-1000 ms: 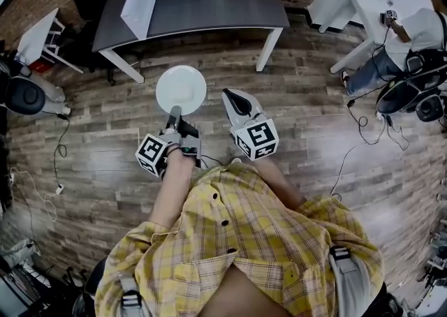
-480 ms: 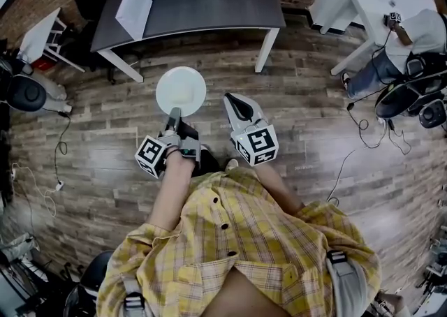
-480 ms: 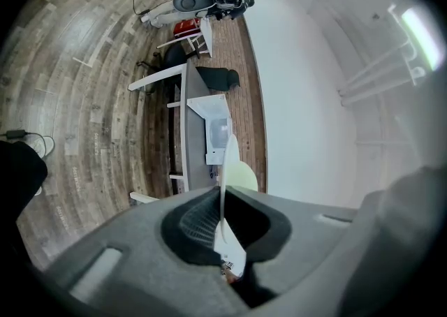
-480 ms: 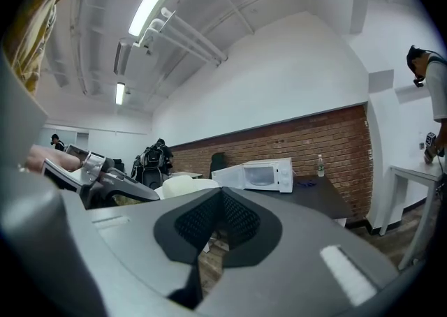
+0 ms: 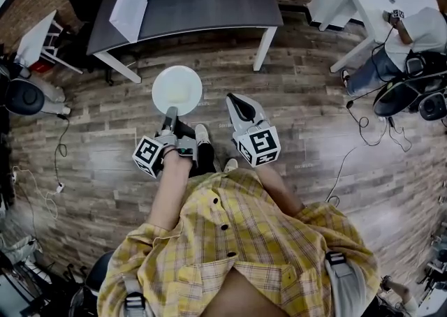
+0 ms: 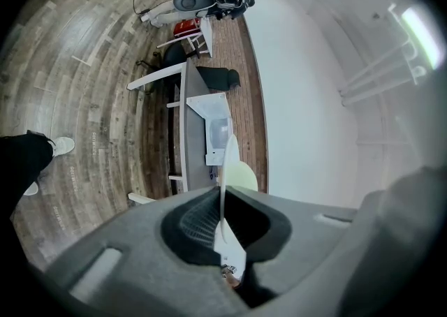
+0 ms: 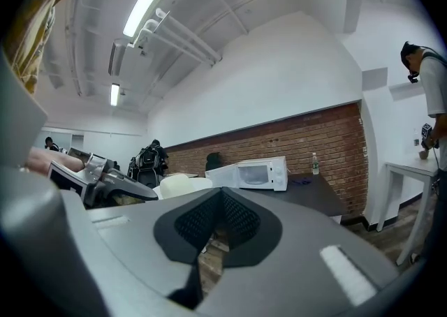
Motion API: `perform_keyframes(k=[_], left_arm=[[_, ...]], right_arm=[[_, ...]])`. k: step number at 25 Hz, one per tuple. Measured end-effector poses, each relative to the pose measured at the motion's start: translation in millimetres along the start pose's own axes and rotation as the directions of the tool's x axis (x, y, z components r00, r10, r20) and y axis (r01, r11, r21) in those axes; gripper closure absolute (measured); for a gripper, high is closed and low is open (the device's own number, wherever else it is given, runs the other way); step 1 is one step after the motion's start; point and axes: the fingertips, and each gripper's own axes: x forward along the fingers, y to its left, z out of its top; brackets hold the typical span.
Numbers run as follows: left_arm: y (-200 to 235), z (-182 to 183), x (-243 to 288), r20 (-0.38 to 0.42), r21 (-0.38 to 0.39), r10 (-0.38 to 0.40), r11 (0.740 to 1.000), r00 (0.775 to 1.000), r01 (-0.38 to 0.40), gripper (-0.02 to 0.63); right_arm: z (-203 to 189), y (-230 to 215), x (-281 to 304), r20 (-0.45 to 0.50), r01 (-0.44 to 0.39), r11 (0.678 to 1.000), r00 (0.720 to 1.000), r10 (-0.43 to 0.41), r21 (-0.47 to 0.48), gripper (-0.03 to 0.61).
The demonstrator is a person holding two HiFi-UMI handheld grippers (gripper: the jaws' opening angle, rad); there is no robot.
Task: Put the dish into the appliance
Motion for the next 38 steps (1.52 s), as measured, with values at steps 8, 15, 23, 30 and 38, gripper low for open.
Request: perform_keyframes(k=[8, 15, 23, 30, 38], left_arm=[[12.5, 14.8, 39.1, -0.003, -0.014, 0.006, 1.000, 1.000, -0.006, 0.606], [11.1, 60.6, 88.5, -0.007, -0.012, -0.003, 1.000, 1.000, 0.003, 0.606], [-6.9, 115.0, 169.1, -0.018, -0.018, -0.024, 1.000, 1.000, 0.024, 0.606], [-19.9, 157.1, 229.2, -0.058, -0.010, -0.022, 1.000, 0.998, 0.021, 0.606], [-28.4, 191.3, 279.5, -0.117, 0.003, -0.005, 1.000, 0.993, 0.006, 0.606]], right_arm=[[-7.9, -20.8, 33.8, -0.007, 0.018, 1.000, 1.000, -0.018, -0.003, 0.575], [-7.0, -26.9, 104.3, -0.022, 0.017, 1.000, 1.000, -0.018, -0.008, 0.575], [13.9, -41.7, 198.7, -0.022, 0.008, 1.000, 1.000, -0.009, -0.025, 0.575], [34.1, -53.6, 269.0, -0.023, 0.030, 0.999, 0.999, -0.031, -0.033, 0.575], [43.6, -64.4, 327.6, -0.032, 0.073, 0.997, 0.997, -0.074, -0.019, 0.575]])
